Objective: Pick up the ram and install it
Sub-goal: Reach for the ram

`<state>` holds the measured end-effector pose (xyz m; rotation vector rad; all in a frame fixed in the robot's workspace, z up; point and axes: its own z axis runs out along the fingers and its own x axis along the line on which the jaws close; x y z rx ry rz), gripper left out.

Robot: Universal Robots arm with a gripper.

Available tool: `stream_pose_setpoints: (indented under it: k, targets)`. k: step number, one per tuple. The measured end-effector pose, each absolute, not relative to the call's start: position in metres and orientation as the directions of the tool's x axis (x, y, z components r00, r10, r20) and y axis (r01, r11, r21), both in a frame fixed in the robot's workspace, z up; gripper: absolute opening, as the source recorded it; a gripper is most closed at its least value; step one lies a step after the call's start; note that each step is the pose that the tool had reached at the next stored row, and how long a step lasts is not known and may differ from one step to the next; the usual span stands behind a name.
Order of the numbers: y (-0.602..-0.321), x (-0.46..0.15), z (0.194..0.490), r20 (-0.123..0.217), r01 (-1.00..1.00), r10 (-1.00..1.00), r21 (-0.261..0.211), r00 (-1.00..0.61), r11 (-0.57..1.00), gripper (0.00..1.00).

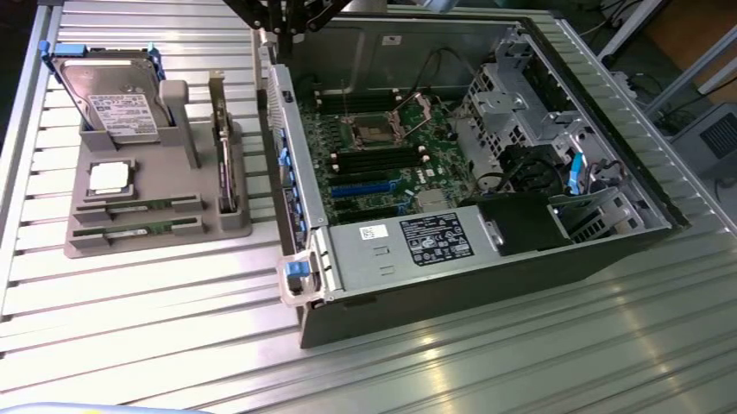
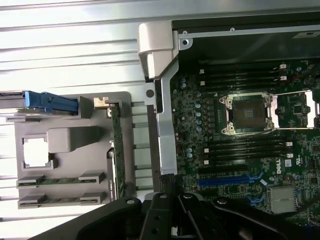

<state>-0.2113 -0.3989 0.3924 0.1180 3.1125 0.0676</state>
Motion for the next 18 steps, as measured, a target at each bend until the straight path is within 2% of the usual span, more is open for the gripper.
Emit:
stream_pose_setpoints:
  k: [18]
  targets:
    - [-0.399, -0.239, 0.392, -0.025, 0.075, 0.076, 0.044, -0.997, 0.996, 0.10]
